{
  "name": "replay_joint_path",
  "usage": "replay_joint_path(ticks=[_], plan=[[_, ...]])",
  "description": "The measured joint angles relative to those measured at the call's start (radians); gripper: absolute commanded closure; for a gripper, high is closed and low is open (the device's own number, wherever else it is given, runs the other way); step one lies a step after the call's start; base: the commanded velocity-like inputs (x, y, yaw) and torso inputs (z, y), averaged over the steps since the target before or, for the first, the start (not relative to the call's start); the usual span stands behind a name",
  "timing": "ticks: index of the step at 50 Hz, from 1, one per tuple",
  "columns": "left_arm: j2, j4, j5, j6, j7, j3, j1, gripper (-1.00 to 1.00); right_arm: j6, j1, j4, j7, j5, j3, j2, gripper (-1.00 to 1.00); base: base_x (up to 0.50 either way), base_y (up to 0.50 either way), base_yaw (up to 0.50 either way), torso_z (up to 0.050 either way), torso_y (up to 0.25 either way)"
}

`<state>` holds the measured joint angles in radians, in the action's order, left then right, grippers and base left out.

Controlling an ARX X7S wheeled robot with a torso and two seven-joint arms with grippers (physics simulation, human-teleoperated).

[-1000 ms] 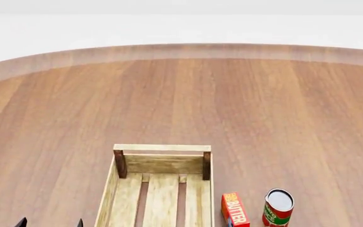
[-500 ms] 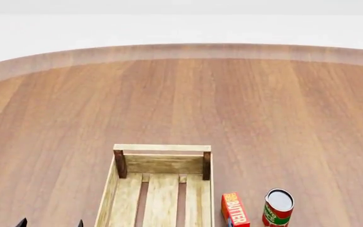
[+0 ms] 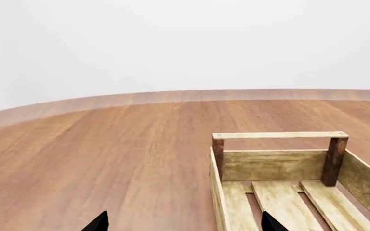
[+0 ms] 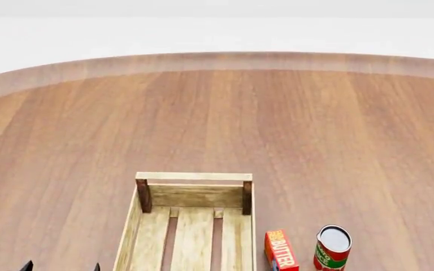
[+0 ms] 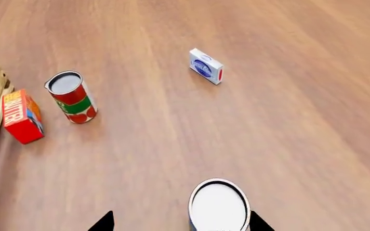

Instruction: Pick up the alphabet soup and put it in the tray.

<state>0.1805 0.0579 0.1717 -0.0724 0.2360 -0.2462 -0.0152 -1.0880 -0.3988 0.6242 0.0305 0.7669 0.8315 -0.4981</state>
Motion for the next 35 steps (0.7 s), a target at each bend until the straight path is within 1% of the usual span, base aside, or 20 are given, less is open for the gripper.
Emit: replay_joint_path(ticks=[9,35], plan=[[0.003,0.001,0.007,0.001,0.003,-0.004,-0.002,-1.0,0.032,0.023,-0.083,0.007,-0.027,-0.007,-0.006,-1.0,0.0,0.0,0.0,0.0,0.0],[0.01,0.014,0.022,-0.001,0.01,-0.017,-0.009,-1.0,0.117,0.13,-0.32,0.001,-0.119,-0.117,-0.015,-1.0,0.0,0.0,0.0,0.0,0.0]])
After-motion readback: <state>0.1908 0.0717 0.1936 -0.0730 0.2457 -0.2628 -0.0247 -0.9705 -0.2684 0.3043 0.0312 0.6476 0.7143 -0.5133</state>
